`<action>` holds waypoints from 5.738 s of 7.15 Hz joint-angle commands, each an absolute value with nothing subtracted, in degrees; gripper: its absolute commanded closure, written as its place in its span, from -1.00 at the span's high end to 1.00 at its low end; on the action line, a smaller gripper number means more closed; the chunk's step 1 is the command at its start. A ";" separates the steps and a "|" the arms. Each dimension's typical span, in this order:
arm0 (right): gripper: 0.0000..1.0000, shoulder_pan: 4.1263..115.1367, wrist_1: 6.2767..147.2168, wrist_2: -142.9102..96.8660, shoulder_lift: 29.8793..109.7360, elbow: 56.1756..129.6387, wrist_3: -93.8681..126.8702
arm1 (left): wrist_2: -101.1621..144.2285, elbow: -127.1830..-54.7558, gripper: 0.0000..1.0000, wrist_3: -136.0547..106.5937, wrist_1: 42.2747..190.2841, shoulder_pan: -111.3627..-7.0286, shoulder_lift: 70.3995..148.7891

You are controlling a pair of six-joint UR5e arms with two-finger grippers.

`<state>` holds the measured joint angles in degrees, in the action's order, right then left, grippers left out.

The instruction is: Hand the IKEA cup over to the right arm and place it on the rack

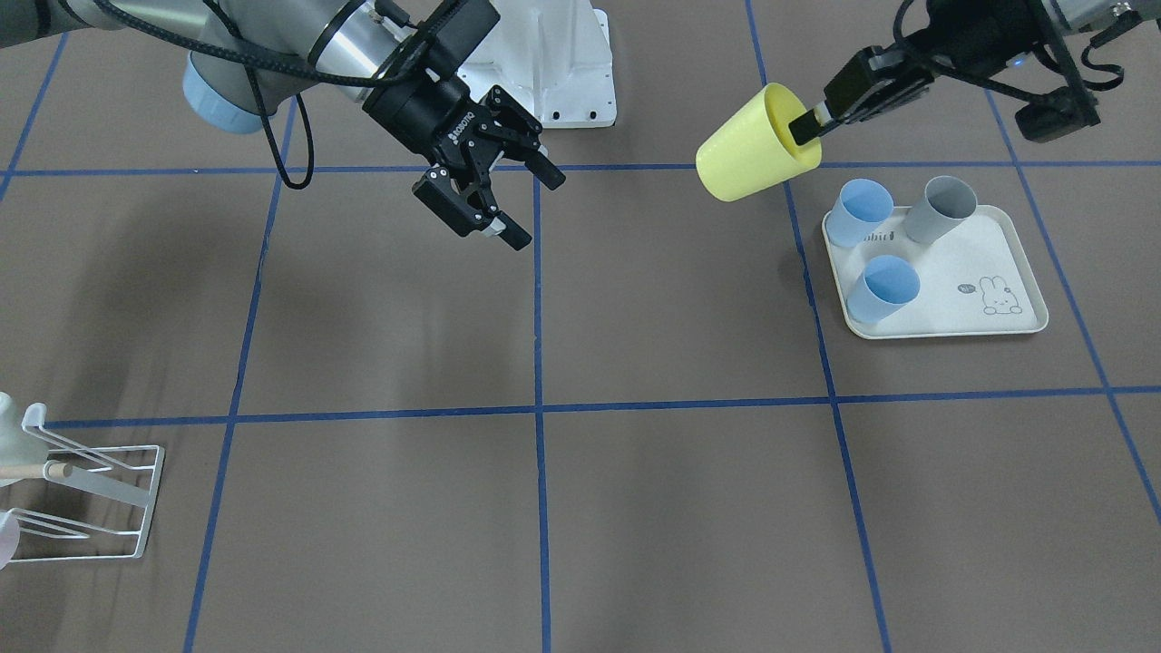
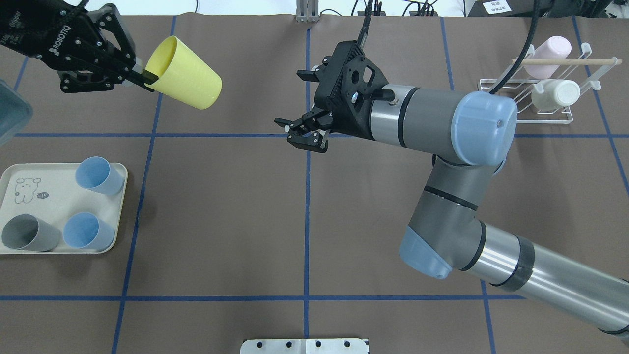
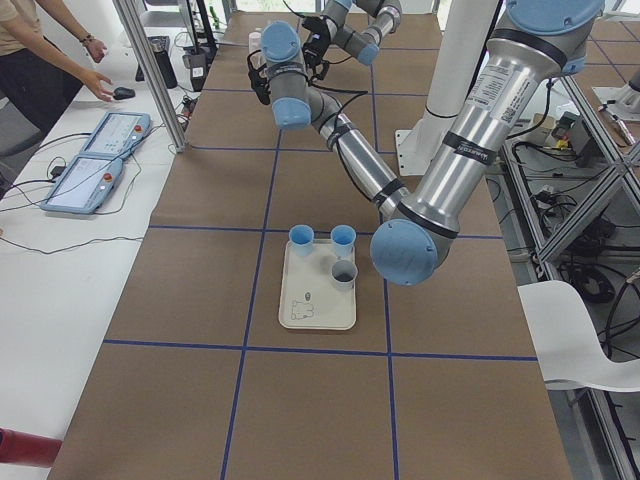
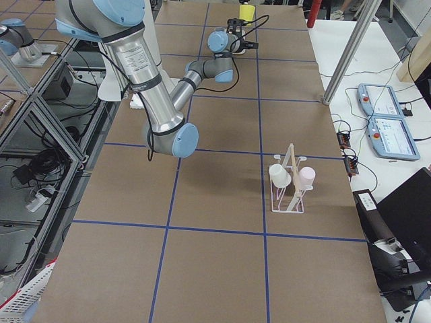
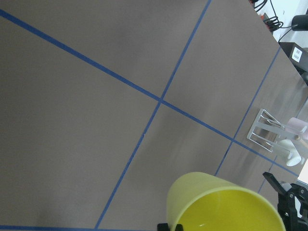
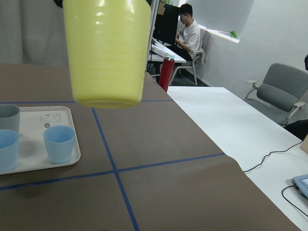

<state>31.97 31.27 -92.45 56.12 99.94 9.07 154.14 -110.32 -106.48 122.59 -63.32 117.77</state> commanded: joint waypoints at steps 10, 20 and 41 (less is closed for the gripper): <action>0.85 26.81 27.60 -85.08 54.23 100.11 8.53 | 148.62 -109.60 -1.00 -108.63 123.05 -56.25 121.38; 0.41 25.84 27.68 -83.06 54.58 100.63 4.22 | 148.54 -108.54 -1.00 -108.63 123.05 -55.37 122.52; -0.59 50.19 85.43 -66.67 79.88 118.04 -67.87 | 134.74 -107.75 1.00 -76.03 122.43 -60.38 103.36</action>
